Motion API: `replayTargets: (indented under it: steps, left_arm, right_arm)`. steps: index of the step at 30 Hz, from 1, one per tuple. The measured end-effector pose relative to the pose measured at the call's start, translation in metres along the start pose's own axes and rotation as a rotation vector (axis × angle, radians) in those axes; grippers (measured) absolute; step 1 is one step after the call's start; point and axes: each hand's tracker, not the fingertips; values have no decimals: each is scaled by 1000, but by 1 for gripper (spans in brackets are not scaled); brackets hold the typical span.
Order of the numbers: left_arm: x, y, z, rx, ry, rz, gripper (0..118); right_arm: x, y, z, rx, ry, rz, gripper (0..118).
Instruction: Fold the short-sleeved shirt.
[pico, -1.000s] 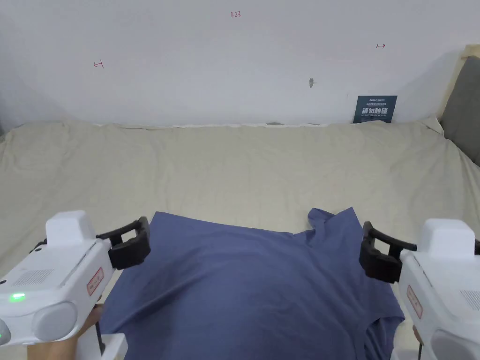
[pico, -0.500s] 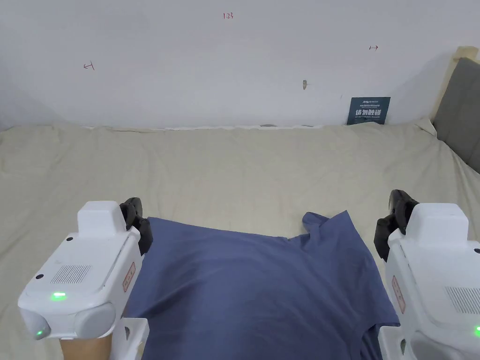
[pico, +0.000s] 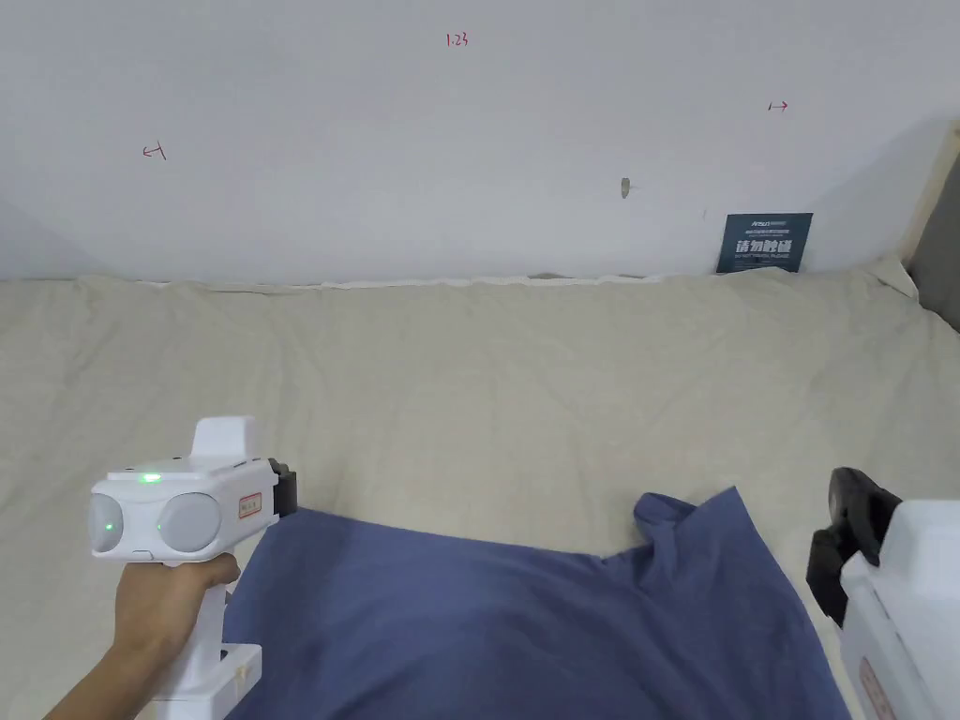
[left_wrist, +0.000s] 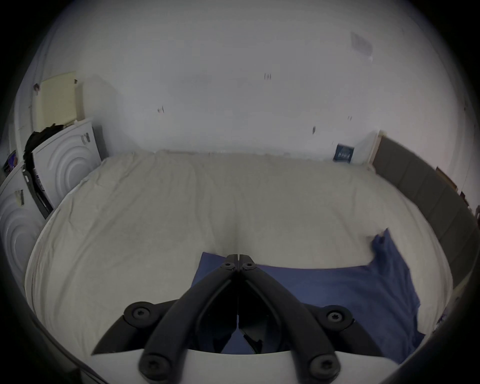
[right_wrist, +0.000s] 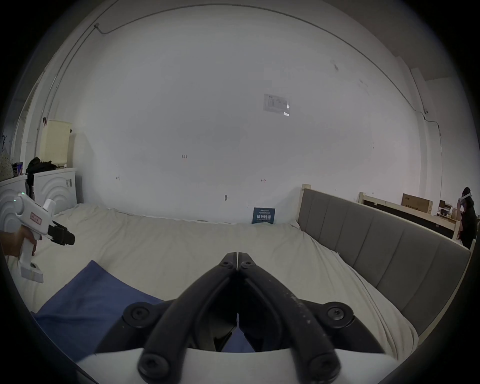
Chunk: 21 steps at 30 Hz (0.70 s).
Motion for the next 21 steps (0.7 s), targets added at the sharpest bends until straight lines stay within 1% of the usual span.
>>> replayTargets:
  steps: [1,2,3,4,5,6,7,9,12,14,15,16,17,18,20,21]
  left_arm:
    - [-2,0,-12,-42,0,-8,2]
    - [-5,1,-30,-65,9,-14,6]
    - [-9,2,-49,-116,0,-15,20]
    - [-11,1,-62,-140,8,-2,57]
    - [-14,0,-75,-152,17,29,86]
    - [-18,-1,-90,-194,0,55,107]
    - [-21,-3,-101,-217,5,78,111]
    - [-24,-10,-124,-262,50,122,114]
    - [-26,-17,-143,-274,60,145,98]
    - [-31,-25,-153,-324,67,145,79]
    - [-28,-29,-155,-329,72,127,72]
    - [-25,-31,-151,-307,94,96,71]
    - [-19,-29,-149,-277,90,84,65]
    - [-16,-27,-147,-282,85,80,54]
    - [-10,-25,-143,-263,106,29,15]
    - [-15,-27,-138,-265,83,30,3]
  right_arm:
    - [0,-3,-7,-8,0,-2,1]
    - [0,-6,-16,-20,0,-6,1]
    - [-1,-10,-24,-28,-3,-9,1]
    - [-1,-14,-30,-33,-11,-14,1]
    - [0,-19,-37,-45,-20,-19,1]
    - [0,-25,-44,-62,-26,-23,1]
    - [1,-29,-49,-77,-31,-25,1]
    - [4,-39,-57,-110,-37,-33,1]
    - [10,-55,-68,-154,-55,-20,1]
    - [14,-63,-72,-184,-61,-17,1]
    - [18,-66,-75,-202,-60,-24,1]
    - [20,-69,-77,-224,-58,-27,1]
    - [23,-72,-81,-251,-56,-36,2]
    - [26,-74,-86,-265,-54,-43,2]
    - [33,-77,-99,-316,-46,-59,2]
    - [36,-79,-110,-353,-42,-73,4]
